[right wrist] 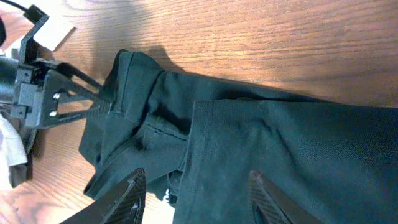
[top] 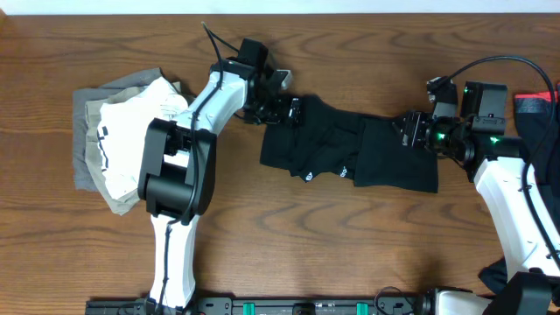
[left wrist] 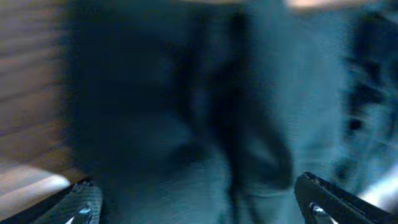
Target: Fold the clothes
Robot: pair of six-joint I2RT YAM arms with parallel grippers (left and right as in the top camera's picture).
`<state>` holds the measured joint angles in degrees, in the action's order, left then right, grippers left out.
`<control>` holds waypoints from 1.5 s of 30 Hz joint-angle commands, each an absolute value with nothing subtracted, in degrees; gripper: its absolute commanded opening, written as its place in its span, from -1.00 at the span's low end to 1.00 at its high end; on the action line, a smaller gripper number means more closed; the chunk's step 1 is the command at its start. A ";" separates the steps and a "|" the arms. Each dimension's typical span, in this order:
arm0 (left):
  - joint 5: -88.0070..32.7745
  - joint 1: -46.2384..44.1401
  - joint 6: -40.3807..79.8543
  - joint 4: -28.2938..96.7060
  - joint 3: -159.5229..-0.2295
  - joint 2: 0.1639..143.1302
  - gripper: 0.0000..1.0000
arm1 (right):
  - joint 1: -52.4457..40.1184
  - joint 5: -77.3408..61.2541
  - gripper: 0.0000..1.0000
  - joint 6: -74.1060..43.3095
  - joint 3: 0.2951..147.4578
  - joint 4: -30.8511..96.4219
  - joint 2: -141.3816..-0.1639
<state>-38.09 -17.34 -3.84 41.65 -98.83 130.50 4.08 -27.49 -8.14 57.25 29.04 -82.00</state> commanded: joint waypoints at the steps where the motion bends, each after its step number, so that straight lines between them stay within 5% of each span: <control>1: -52.95 -17.80 -10.57 42.57 -97.67 134.39 0.97 | 4.97 -27.14 0.01 -6.57 57.32 29.26 -81.28; 10: -54.00 -17.96 -13.08 47.59 -97.67 134.39 0.84 | 4.97 -26.70 -0.03 -6.55 57.32 29.50 -81.28; 16: -53.30 -19.35 -12.69 47.88 -97.67 134.39 0.37 | 4.97 -25.65 -0.06 -6.57 57.32 29.34 -81.28; 19: -53.32 -19.99 -11.49 47.24 -97.67 134.39 0.30 | 4.97 -24.86 -0.06 -6.59 57.32 29.58 -81.28; 23: -53.32 -20.23 -8.49 45.80 -97.67 134.39 0.29 | 4.97 -19.20 -0.09 -9.76 57.30 33.39 -81.62; 31: -53.32 -20.16 -7.62 45.95 -97.67 134.39 0.30 | 4.91 -11.20 -0.87 -14.13 55.70 36.18 -90.13; 41: -53.32 -19.90 -5.04 47.40 -97.67 134.39 0.33 | 4.75 -18.46 -0.97 -14.09 54.19 28.10 -103.57; 45: -52.66 -20.05 -5.04 49.32 -97.67 134.39 0.50 | 4.69 -18.52 -0.97 -15.49 54.19 27.62 -109.40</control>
